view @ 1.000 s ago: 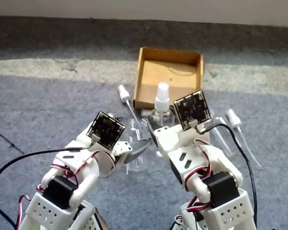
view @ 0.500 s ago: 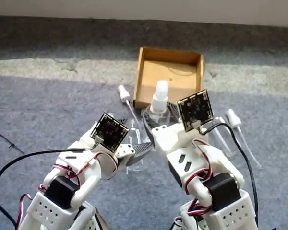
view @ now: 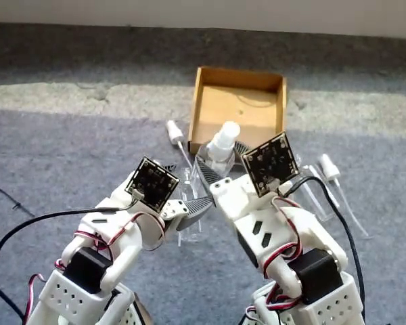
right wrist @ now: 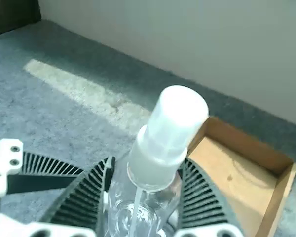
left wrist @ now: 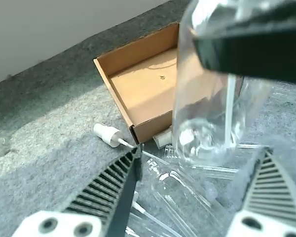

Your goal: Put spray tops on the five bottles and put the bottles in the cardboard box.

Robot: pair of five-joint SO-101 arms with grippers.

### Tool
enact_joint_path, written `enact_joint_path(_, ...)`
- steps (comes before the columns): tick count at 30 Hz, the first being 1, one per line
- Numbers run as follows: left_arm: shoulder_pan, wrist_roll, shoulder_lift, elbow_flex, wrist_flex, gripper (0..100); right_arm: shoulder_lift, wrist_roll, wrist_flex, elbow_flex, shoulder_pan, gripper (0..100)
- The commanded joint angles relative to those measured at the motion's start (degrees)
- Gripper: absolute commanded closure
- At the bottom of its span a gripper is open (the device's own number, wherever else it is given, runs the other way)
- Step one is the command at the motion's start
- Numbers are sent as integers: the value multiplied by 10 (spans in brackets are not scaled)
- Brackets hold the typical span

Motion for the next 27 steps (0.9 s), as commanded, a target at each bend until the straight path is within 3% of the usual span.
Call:
enact_joint_path(1,32,5,-7,-24,18,675,40,43,-96,6,80,995)
enact_joint_path(6,31,6,-7,-3,17,675,223,85,-192,-48,165,995)
enact_joint_path(12,33,8,-5,40,16,675,466,89,-282,-203,187,995)
enact_joint_path(19,35,8,-1,81,-47,675,705,89,-285,-401,204,995)
enact_joint_path(27,50,5,-1,87,-51,675,891,87,-285,-552,254,995)
